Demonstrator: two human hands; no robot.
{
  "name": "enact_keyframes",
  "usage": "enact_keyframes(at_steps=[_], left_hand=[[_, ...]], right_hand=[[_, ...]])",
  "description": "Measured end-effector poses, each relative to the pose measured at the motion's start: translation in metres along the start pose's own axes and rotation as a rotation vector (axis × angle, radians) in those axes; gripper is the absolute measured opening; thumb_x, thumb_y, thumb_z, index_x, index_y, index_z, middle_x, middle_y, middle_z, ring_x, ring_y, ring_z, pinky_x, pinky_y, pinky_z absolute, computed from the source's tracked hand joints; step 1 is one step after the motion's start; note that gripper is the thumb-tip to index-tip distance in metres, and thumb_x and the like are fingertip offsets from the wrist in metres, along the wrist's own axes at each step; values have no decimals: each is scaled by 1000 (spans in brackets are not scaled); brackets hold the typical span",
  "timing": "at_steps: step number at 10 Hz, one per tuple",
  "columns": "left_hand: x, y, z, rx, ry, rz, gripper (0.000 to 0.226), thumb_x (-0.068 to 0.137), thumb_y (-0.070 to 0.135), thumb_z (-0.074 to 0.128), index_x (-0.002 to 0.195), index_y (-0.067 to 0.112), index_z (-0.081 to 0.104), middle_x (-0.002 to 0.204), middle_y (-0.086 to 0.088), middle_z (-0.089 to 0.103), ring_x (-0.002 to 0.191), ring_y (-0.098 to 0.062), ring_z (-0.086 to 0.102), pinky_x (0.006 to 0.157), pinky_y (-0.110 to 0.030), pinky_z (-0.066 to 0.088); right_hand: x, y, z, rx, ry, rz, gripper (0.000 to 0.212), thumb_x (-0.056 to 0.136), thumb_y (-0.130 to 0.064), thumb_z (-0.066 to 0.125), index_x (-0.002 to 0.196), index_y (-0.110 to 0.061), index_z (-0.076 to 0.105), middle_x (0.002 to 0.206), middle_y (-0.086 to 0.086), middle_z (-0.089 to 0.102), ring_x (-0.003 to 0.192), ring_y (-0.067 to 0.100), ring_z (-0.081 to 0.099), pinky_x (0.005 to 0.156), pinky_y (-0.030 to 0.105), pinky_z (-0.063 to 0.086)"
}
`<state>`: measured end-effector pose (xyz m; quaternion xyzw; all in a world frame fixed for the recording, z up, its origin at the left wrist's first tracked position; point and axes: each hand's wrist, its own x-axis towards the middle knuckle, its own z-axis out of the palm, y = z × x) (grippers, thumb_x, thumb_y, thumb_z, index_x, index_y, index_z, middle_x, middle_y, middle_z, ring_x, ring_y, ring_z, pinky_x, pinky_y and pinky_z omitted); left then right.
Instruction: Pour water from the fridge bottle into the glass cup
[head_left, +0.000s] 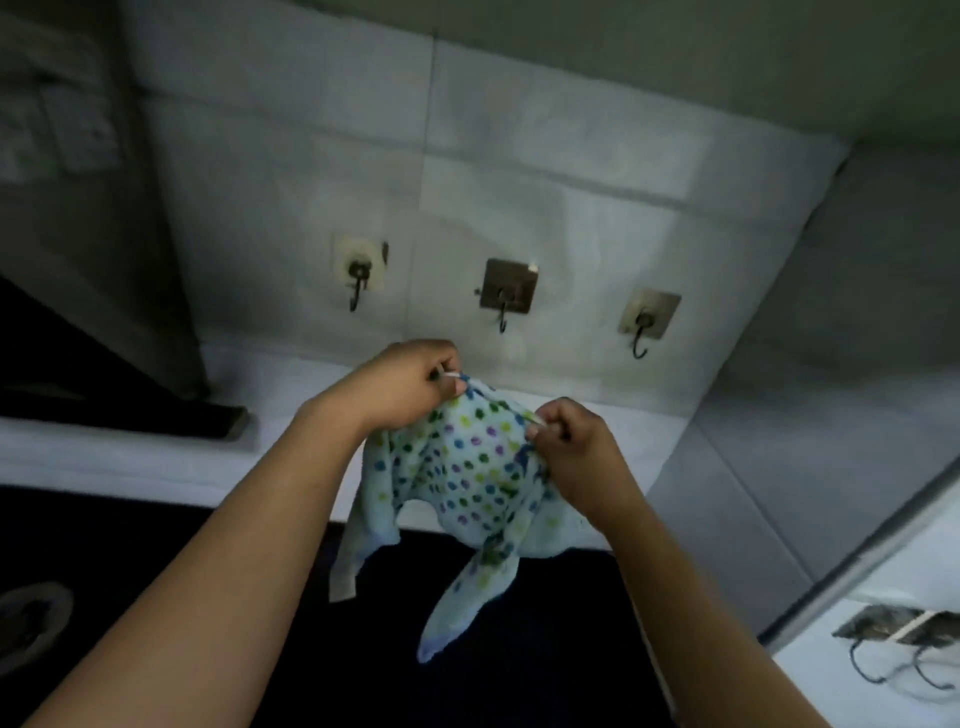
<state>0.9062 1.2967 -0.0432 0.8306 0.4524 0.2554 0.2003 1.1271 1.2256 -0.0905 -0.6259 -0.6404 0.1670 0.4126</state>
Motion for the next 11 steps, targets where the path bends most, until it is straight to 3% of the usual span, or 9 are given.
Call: enact_keyframes(at_steps=[2, 3, 4, 5, 6, 7, 8, 9, 11], left_hand=[[75, 12, -26, -87, 226, 71, 7, 98, 26, 63, 96, 20, 63, 91, 8, 60, 83, -8, 56, 61, -17, 37], [100, 10, -21, -76, 323, 98, 15, 98, 15, 61, 84, 15, 56, 83, 3, 58, 82, -17, 58, 62, -24, 40], [112, 1, -2, -7, 362, 66, 24, 96, 7, 56, 74, 14, 52, 79, -8, 56, 80, -29, 58, 68, -38, 43], [109, -10, 16, 50, 226, -13, 20, 102, 16, 52, 107, 10, 70, 110, -14, 67, 101, -31, 62, 77, -29, 40], [106, -7, 32, 36, 124, -79, 28, 104, 26, 49, 117, 13, 70, 122, -11, 68, 105, -27, 65, 79, -27, 44], [102, 4, 41, -44, 95, -121, 26, 104, 23, 48, 91, 15, 70, 109, -14, 71, 97, -27, 67, 75, -28, 45], [94, 9, 42, -78, 114, -129, 38, 104, 22, 48, 66, 28, 52, 94, -9, 70, 88, -24, 66, 72, -27, 44], [85, 14, 41, -90, 130, -159, 42, 104, 27, 46, 62, 30, 47, 89, -9, 69, 77, -18, 57, 67, -27, 40], [64, 15, 44, 49, 148, -240, 26, 97, 23, 52, 73, 20, 44, 86, -4, 57, 92, -29, 62, 68, -31, 42]], right_hand=[[79, -29, -28, -29, 255, -164, 12, 92, -7, 54, 85, -9, 44, 69, 9, 47, 54, 8, 41, 50, 26, 33], [115, -34, -28, -272, 285, -269, 14, 88, 6, 50, 84, -8, 47, 73, 13, 49, 62, 23, 48, 52, 31, 31], [141, -14, -17, -540, 193, -330, 25, 78, 12, 48, 96, 2, 62, 84, 23, 57, 73, 39, 61, 55, 37, 47], [154, -13, 0, -579, -65, -77, 34, 100, -13, 42, 129, -2, 57, 126, 22, 55, 112, 38, 58, 94, 40, 50], [154, -22, 13, -435, -371, 385, 56, 101, -37, 55, 147, -8, 42, 149, 16, 45, 133, 31, 47, 112, 38, 38], [134, -18, 19, -435, -279, 187, 45, 102, -25, 51, 145, -12, 48, 143, 13, 53, 124, 29, 56, 99, 31, 46], [119, -4, 24, -518, -228, 32, 39, 102, -18, 46, 139, -12, 55, 138, 14, 57, 122, 29, 57, 103, 33, 46], [113, 4, 28, -542, -190, -6, 36, 99, -14, 47, 132, -9, 59, 129, 16, 60, 116, 32, 57, 97, 36, 49], [94, 15, 22, -612, -139, -50, 22, 94, -20, 53, 108, -4, 60, 112, 17, 59, 103, 34, 57, 70, 29, 36]])
